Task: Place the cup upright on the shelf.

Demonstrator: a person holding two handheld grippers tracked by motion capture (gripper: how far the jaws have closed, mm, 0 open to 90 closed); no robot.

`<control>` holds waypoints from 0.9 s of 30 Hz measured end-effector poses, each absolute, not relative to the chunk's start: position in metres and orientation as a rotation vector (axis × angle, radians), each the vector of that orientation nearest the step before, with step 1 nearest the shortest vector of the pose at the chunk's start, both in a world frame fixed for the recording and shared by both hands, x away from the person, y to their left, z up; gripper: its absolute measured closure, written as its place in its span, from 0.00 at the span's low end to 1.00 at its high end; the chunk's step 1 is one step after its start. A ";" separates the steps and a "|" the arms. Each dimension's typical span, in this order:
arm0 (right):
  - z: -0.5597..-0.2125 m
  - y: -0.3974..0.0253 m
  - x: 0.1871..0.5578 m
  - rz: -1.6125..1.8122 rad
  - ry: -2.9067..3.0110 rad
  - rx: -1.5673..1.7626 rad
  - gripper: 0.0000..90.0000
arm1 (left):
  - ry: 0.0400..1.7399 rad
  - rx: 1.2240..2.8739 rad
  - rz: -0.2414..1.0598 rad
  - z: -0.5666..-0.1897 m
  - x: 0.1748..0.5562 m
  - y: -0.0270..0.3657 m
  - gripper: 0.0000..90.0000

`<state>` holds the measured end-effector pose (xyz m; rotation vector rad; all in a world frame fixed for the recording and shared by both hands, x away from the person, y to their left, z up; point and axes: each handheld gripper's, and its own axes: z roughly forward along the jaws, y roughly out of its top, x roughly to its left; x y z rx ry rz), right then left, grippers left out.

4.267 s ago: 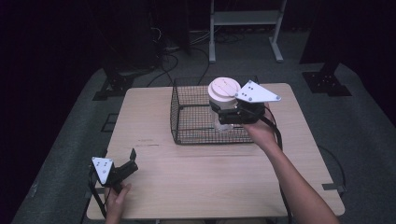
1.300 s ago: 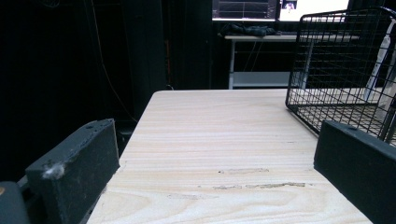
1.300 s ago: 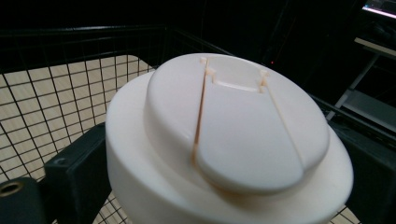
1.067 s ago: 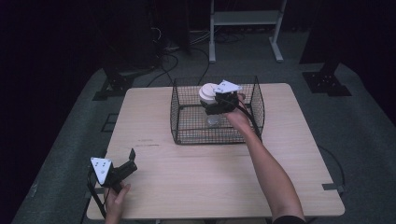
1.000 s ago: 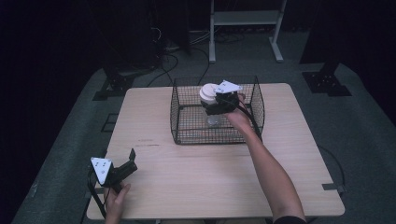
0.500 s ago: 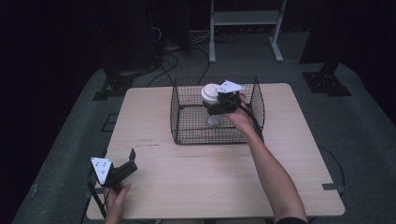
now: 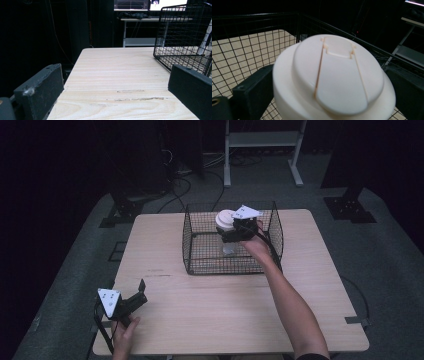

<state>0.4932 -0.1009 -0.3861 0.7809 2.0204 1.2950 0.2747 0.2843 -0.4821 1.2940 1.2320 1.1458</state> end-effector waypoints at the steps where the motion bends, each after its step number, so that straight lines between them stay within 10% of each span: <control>1: -0.386 -0.101 0.493 1.301 2.021 0.786 0.02 | 1.232 1.294 1.146 -0.482 0.275 0.284 0.00; 27: -0.365 -0.107 0.483 1.366 1.942 0.762 0.02 | 1.230 1.297 1.148 -0.482 0.275 0.284 0.00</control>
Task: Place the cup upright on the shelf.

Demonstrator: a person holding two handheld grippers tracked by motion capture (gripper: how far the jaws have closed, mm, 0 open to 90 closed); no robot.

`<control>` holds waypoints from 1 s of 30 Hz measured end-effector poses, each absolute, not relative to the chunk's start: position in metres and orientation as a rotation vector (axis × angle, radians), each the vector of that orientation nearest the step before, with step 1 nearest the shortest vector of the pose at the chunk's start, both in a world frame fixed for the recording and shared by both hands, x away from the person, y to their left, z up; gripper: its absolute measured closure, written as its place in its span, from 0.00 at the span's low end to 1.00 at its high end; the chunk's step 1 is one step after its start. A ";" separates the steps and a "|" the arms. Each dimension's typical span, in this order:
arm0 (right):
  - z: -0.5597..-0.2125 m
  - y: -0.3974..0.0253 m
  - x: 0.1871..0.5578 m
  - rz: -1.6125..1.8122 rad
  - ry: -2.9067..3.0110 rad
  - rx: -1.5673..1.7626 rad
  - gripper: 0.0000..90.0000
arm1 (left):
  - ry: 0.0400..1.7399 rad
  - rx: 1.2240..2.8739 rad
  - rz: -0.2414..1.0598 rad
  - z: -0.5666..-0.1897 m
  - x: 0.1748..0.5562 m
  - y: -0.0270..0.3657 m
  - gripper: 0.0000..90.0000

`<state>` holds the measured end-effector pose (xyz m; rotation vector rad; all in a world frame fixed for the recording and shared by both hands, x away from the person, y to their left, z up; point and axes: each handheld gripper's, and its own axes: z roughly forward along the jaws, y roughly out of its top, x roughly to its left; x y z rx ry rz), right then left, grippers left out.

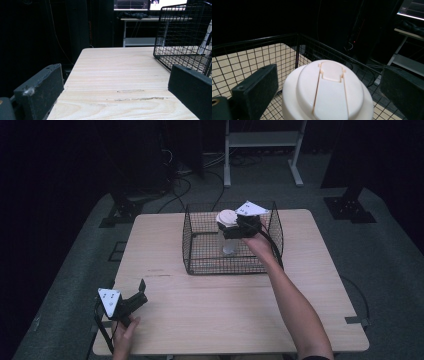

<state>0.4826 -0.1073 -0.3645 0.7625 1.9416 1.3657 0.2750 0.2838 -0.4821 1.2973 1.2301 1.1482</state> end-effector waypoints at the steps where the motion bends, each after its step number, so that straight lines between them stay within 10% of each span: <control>1: -0.361 -0.109 0.480 1.374 1.934 0.757 0.02 | 1.231 1.297 1.148 -0.482 0.275 0.284 0.00; 30: -0.328 -0.129 0.444 1.394 1.924 0.705 0.02 | 1.230 1.297 1.153 -0.482 0.275 0.283 0.00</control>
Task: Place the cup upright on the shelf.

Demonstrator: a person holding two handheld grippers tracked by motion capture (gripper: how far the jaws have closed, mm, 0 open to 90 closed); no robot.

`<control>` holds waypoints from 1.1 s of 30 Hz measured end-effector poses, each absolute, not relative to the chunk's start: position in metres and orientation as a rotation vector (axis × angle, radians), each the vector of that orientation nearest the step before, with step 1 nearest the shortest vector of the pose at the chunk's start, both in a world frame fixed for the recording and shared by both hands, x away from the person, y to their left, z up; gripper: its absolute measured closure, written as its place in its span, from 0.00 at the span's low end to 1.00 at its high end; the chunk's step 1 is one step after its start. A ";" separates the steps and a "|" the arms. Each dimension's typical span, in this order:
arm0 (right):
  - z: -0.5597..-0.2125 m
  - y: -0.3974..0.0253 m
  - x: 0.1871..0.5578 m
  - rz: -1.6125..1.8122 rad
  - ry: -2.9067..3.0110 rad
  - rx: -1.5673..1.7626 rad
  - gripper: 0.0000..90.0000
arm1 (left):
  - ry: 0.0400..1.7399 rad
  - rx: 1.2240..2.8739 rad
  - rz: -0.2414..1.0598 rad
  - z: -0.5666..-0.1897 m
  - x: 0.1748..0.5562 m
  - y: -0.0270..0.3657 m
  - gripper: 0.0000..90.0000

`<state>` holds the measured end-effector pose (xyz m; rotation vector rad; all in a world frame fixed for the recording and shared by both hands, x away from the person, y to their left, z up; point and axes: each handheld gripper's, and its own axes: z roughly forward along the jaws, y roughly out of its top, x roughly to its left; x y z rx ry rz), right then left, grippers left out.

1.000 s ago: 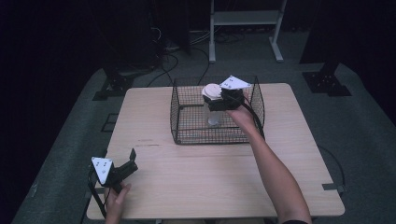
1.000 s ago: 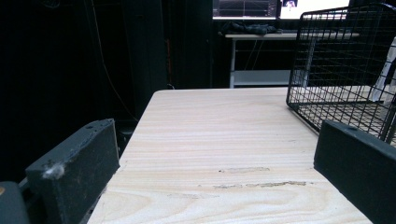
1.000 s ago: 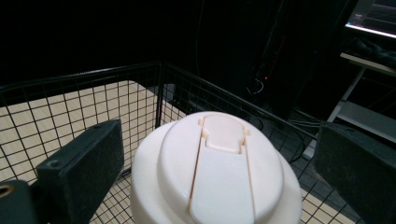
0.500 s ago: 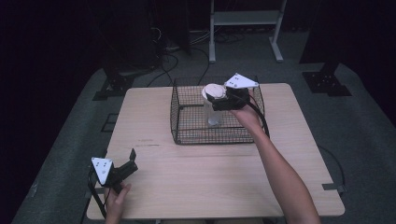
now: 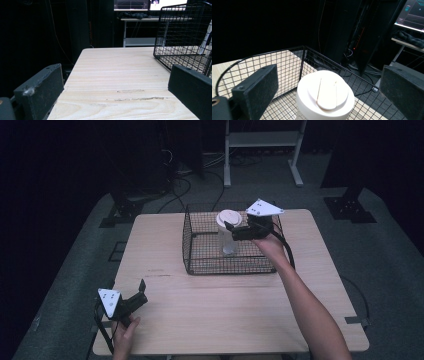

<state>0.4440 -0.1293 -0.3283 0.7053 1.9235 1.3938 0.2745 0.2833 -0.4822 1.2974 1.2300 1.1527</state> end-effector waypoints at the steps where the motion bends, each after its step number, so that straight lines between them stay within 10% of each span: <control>1: -0.328 -0.131 0.441 1.386 1.925 0.696 0.02 | 1.230 1.299 1.153 -0.482 0.274 0.283 0.00; 33: -0.346 -0.167 0.399 1.378 1.956 0.698 0.02 | 1.225 1.309 1.161 -0.482 0.275 0.282 0.00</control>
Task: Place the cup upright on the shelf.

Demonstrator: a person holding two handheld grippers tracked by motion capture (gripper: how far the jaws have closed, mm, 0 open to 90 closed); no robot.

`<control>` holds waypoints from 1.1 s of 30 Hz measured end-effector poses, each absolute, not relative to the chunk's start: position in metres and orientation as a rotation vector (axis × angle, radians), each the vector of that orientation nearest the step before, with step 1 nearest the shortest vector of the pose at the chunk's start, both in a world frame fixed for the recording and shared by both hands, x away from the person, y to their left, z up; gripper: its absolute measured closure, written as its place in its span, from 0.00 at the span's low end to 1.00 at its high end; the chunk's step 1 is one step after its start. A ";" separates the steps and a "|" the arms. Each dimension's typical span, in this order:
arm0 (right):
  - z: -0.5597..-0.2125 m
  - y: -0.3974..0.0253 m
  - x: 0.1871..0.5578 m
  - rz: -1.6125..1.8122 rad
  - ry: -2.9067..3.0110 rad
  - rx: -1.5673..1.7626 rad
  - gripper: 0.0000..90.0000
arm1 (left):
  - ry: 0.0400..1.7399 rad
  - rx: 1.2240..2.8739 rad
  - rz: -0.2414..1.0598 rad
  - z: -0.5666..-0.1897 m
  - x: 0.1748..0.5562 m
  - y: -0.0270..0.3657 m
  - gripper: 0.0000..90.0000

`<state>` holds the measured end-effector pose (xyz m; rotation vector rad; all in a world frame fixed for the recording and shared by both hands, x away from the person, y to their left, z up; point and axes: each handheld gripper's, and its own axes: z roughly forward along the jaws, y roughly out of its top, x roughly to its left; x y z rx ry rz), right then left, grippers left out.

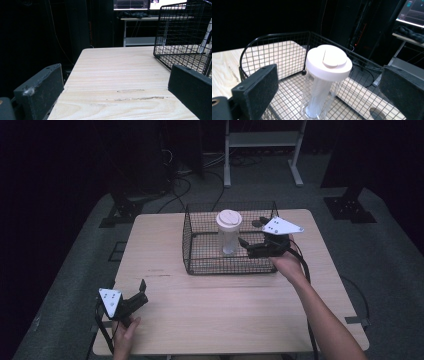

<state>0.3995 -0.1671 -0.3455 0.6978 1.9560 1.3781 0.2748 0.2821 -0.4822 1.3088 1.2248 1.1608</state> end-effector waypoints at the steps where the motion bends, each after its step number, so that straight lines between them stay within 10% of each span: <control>1: -0.346 -0.168 0.399 1.378 1.957 0.694 0.02 | 1.225 1.310 1.161 -0.482 0.275 0.282 0.00; 33: -0.380 -0.192 0.358 1.381 1.999 0.719 0.02 | 1.220 1.320 1.166 -0.482 0.275 0.281 0.00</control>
